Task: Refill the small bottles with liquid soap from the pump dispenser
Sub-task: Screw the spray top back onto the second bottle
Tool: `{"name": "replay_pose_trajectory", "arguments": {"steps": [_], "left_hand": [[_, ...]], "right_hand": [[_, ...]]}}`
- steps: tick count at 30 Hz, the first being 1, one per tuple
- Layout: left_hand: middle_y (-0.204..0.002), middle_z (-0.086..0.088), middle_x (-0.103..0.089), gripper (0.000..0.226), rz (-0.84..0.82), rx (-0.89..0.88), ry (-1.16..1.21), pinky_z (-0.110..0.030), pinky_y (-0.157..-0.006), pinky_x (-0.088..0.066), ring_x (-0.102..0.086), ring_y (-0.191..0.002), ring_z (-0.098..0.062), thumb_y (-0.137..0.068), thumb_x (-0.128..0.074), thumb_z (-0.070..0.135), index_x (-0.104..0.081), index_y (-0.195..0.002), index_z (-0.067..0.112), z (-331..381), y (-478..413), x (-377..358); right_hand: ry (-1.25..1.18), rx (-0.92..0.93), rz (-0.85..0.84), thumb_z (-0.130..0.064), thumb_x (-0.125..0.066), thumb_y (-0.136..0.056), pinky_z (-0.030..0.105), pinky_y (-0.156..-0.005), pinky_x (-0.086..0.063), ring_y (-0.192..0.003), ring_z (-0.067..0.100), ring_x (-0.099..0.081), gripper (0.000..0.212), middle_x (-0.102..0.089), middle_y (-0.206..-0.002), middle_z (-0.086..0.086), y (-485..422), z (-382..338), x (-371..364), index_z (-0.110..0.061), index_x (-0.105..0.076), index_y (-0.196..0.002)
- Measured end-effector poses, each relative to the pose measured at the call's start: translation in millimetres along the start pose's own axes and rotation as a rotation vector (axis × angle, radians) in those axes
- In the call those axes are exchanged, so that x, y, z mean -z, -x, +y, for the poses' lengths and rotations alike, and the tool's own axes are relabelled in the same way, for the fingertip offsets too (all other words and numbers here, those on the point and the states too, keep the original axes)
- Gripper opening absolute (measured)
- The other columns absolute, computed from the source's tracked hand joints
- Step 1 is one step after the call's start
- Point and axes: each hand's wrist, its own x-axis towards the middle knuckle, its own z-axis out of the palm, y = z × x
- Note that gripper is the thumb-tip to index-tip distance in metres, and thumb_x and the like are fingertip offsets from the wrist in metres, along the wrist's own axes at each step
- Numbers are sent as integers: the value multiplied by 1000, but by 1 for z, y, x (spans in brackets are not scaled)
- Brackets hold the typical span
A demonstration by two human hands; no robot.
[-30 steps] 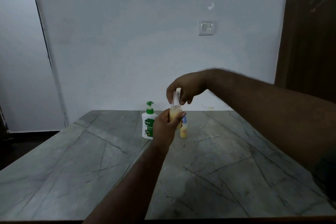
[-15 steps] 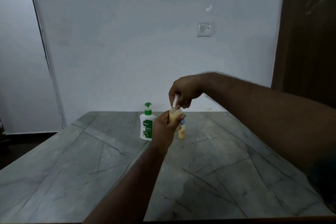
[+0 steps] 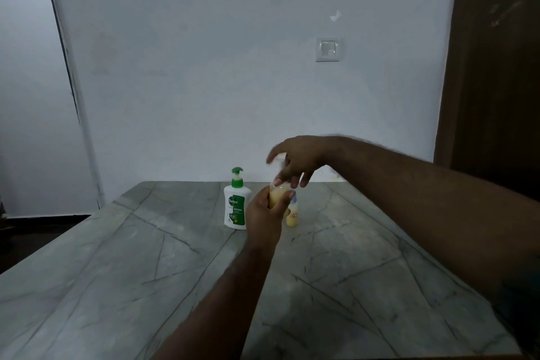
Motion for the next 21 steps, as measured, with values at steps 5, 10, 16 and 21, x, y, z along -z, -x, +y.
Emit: {"name": "replay_pose_trajectory", "arguments": {"steps": [5, 10, 16, 21], "left_hand": [[-88, 17, -65, 34, 86, 31, 39, -12, -62, -51, -68, -85, -6, -90, -69, 26, -61, -122, 18, 13, -9, 2], [-81, 24, -63, 77, 59, 86, 21, -9, -57, -50, -63, -70, 16, -82, -79, 24, -35, -146, 18, 7, -11, 1], [-144, -9, -53, 74, -76, 247, 133, -41, -90, -58, -61, -116, -21, -83, -79, 31, -40, -145, 19, -15, -10, 5], [-134, -1, -60, 51, -10, 212, 20, -39, -86, -60, -61, -103, -13, -88, -70, 42, -58, -132, 19, -36, -6, 8]], "right_hand": [[-73, -16, 88, -43, -80, -72, 32, -66, -62, -81, 12, -71, 44, -70, -93, 3, 3, 10, -23, -15, -59, -98], [-172, 32, 166, -38, -78, -76, 36, -76, -61, -84, 20, -71, 38, -71, -95, 7, 2, 26, -41, -10, -68, -99], [-244, -18, 353, -36, -77, -77, 35, -72, -62, -85, 16, -71, 34, -71, -97, 6, -8, 61, -27, -11, -68, -98], [-157, -148, 503, -37, -81, -72, 42, -69, -62, -84, 23, -70, 45, -67, -95, 9, -26, 106, -30, -4, -65, -99]]}}
